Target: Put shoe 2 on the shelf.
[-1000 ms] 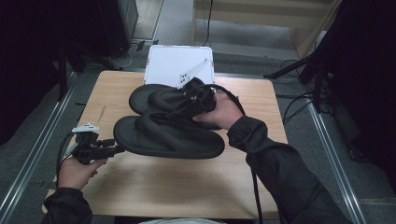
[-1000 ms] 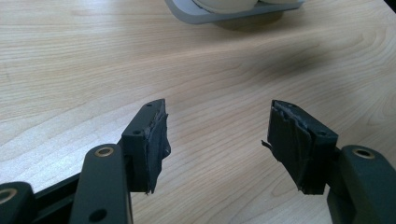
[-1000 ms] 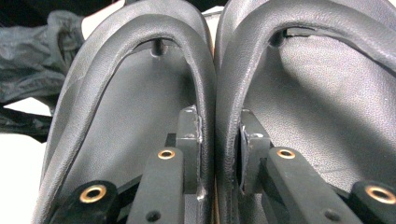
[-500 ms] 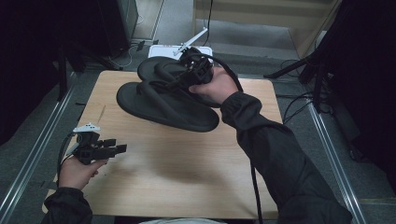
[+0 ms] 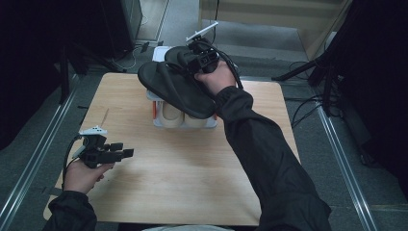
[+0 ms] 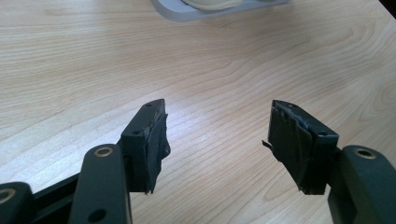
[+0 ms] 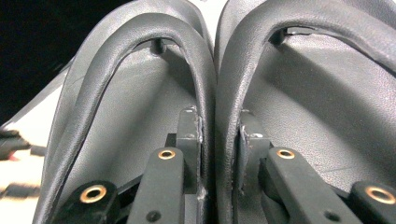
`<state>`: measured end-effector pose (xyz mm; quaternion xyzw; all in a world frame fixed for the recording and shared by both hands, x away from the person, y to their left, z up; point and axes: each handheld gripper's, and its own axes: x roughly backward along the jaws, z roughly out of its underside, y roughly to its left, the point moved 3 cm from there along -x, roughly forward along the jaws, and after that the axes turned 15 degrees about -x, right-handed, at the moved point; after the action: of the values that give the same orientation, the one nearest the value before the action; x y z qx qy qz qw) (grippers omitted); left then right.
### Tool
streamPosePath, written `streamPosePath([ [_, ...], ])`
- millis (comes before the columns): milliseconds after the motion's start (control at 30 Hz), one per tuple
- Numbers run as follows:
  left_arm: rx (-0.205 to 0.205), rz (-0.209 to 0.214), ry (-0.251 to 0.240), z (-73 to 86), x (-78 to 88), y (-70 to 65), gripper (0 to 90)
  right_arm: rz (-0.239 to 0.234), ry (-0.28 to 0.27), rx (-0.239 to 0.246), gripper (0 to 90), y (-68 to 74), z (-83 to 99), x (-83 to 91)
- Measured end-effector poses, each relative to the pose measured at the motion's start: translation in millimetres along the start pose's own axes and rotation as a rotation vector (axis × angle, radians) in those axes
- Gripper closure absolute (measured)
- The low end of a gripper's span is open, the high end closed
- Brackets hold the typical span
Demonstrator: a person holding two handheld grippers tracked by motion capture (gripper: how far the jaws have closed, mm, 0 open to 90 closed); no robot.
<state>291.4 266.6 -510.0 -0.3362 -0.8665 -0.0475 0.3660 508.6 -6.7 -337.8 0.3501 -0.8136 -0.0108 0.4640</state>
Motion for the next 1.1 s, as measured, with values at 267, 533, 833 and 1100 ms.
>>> streamPosePath([
  [267, -0.012, 0.015, 0.007, -2.2, -2.3, -1.5, 37.7, 0.143, -0.056, -0.101, 75.9, -7.6, -23.1, -0.8],
  [533, -0.018, 0.022, 0.003, -2.8, -2.9, -2.0, 37.5, 0.281, -0.104, -0.298, 75.8, -12.4, -41.8, -7.9],
  [833, -0.023, 0.032, 0.011, -3.9, -5.4, -3.4, 37.3, 0.391, -0.187, -0.392, 75.6, -4.0, -48.4, -22.6],
  [1100, -0.027, 0.039, 0.009, -4.5, -6.3, -4.1, 37.3, 0.43, -0.239, -0.467, 75.6, 2.8, -47.4, -38.1],
])
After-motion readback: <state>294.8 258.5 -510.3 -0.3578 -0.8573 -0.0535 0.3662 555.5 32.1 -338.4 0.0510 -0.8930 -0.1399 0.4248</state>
